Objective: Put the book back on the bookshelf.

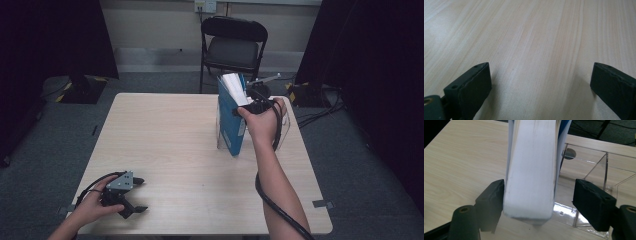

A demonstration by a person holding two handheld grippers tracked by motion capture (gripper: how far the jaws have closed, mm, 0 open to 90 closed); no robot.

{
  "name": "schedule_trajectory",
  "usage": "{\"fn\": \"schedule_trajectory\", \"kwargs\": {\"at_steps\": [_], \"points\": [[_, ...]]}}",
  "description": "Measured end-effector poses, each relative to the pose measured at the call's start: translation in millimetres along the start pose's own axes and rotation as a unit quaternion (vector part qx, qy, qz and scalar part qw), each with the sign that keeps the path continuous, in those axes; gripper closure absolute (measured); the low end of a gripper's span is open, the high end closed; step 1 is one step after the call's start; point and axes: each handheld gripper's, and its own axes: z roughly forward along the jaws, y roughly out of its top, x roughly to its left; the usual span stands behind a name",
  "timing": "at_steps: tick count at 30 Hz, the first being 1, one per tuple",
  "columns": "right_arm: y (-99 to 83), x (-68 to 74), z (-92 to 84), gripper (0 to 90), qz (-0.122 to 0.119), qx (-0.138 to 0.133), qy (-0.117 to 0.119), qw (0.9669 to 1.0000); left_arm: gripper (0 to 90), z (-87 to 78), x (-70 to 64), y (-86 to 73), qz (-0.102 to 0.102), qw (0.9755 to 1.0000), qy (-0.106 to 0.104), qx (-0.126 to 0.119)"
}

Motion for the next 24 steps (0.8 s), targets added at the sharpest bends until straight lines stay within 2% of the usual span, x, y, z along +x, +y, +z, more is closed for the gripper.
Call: {"fn": "schedule_trajectory", "kwargs": {"at_steps": [12,22,24], "points": [[-19.1,1.9,-9.7,19.6,-0.007,-0.007,0.038,0.9992,3.0,0.1,0.1,0.1,0.004,1.0000,0.002,0.001],[-35.2,7.7,-14.0,18.5,-0.030,-0.010,0.070,0.9971,3.0,0.0,0.1,0.2,0.004,1.0000,0.003,0.001],[-38.3,10.2,-14.4,18.3,-0.036,-0.002,0.068,0.9970,3.0,0.4,-0.3,0.0,0.001,1.0000,0.002,-0.002]]}}
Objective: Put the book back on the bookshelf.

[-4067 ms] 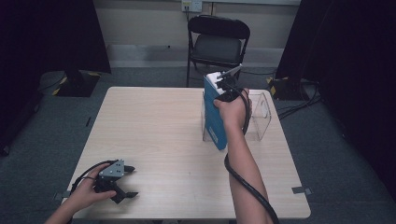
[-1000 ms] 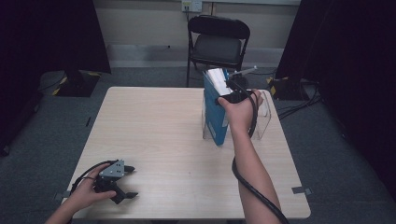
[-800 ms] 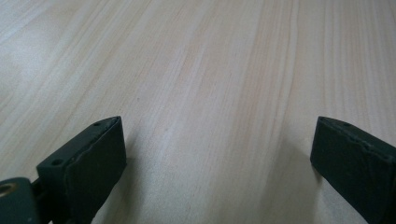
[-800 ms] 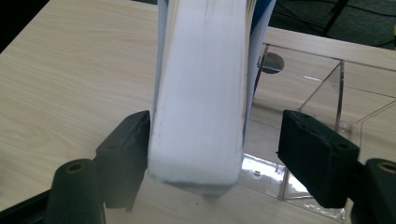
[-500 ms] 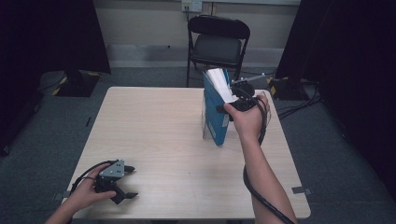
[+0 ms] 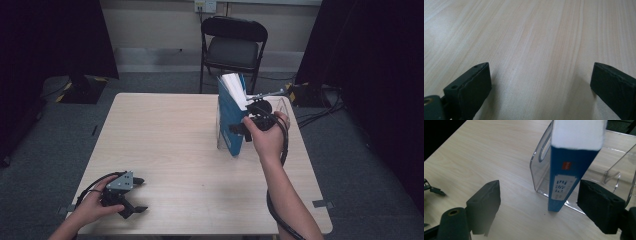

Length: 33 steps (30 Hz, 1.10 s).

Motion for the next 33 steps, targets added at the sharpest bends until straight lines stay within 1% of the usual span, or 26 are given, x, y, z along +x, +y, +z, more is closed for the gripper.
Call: {"fn": "schedule_trajectory", "kwargs": {"at_steps": [2,3,5,6,7,8,10,13,14,15,18,20,26,29,30,33], "points": [[-2.6,2.2,0.4,18.4,-0.007,-0.001,0.003,1.0000,3.0,-0.2,0.4,0.0,0.003,1.0000,0.000,0.002],[-3.7,2.9,0.5,18.4,-0.007,0.001,0.007,1.0000,3.0,0.1,0.0,-0.1,0.000,1.0000,0.000,0.000],[-6.8,5.4,1.6,18.4,-0.007,0.002,0.010,0.9999,3.0,-0.2,0.4,0.0,0.003,1.0000,0.000,0.002],[-8.4,6.7,2.2,18.4,-0.012,0.005,0.011,0.9999,3.0,0.1,0.0,-0.1,0.000,1.0000,0.000,-0.001],[-10.3,8.5,3.1,18.3,-0.015,0.006,0.011,0.9998,3.0,-0.2,0.4,0.0,0.003,1.0000,0.000,0.002],[-11.9,9.6,4.0,18.4,-0.021,0.006,0.013,0.9997,3.0,0.3,0.1,-0.2,0.000,1.0000,-0.001,-0.002],[-14.8,11.6,5.2,18.4,-0.021,0.012,0.015,0.9996,3.0,-0.2,0.4,0.0,0.003,1.0000,0.000,0.002],[-18.8,13.9,7.9,18.4,-0.029,0.012,0.022,0.9993,3.0,-0.2,0.4,0.0,0.003,1.0000,0.000,0.002],[-20.2,14.6,8.8,18.4,-0.032,0.009,0.027,0.9991,3.0,0.2,0.0,-0.1,0.000,1.0000,0.000,-0.002],[-21.3,15.3,9.4,18.4,-0.034,0.008,0.029,0.9990,3.0,-0.3,0.4,0.1,0.003,1.0000,0.001,0.002],[-24.6,18.0,11.1,18.4,-0.036,0.007,0.036,0.9987,3.0,-0.3,0.6,0.1,0.005,1.0000,0.001,0.004],[-27.7,20.0,13.1,18.3,-0.042,0.009,0.037,0.9984,3.0,-0.2,0.4,0.0,0.003,1.0000,0.001,0.002],[-35.7,22.9,19.2,18.2,-0.049,0.012,0.051,0.9974,3.0,-0.2,0.2,0.0,0.002,1.0000,0.000,0.002],[-39.1,23.3,21.7,18.2,-0.050,0.011,0.053,0.9973,3.0,-0.2,0.1,-0.1,0.001,1.0000,-0.001,0.003],[-40.8,23.7,22.8,18.3,-0.051,0.014,0.058,0.9969,3.0,-0.2,0.1,-0.1,0.001,1.0000,0.000,0.003],[-44.4,23.9,25.2,18.3,-0.054,0.016,0.058,0.9967,3.0,-0.2,0.2,-0.1,0.002,1.0000,0.000,0.003]]}}
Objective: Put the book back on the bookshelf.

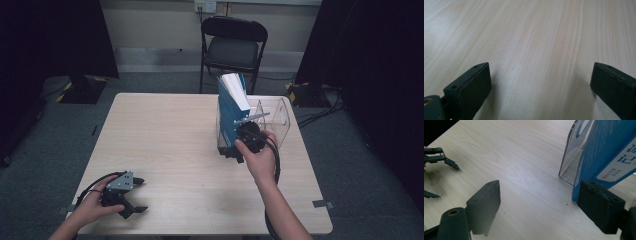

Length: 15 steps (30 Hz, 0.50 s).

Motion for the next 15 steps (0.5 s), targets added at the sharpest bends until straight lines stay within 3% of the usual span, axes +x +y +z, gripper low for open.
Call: {"fn": "schedule_trajectory", "kwargs": {"at_steps": [15], "points": [[-22.9,1.5,14.1,18.5,-0.010,0.001,0.017,0.9998,3.0,0.0,0.0,0.0,0.000,1.0000,0.000,0.000]]}}
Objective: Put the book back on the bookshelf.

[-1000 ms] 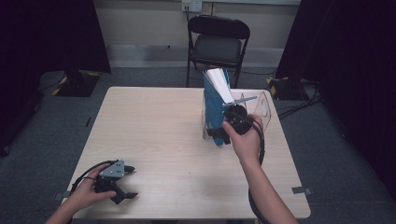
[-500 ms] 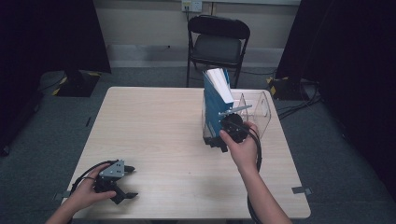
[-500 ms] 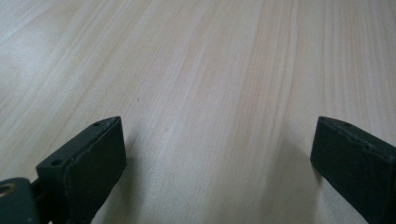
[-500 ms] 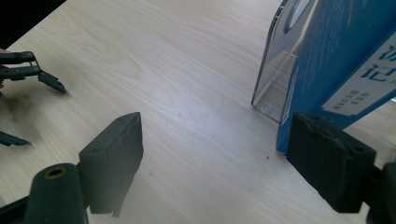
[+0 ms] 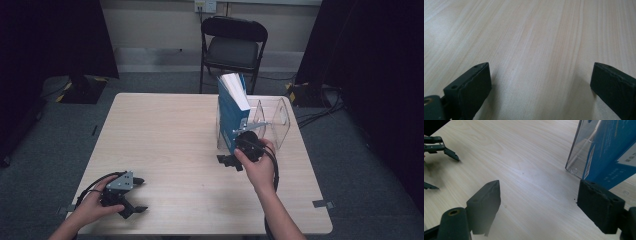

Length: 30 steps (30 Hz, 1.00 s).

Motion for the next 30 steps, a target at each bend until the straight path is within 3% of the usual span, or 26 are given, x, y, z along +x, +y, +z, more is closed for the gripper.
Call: {"fn": "schedule_trajectory", "kwargs": {"at_steps": [22,30], "points": [[-26.6,-2.7,13.2,19.0,-0.002,0.006,0.002,1.0000,3.0,0.0,0.0,0.0,0.000,1.0000,0.000,0.000],[-36.7,-4.3,17.7,19.0,-0.013,0.013,-0.001,0.9998,3.0,0.0,0.0,0.0,0.000,1.0000,0.000,0.000]]}}
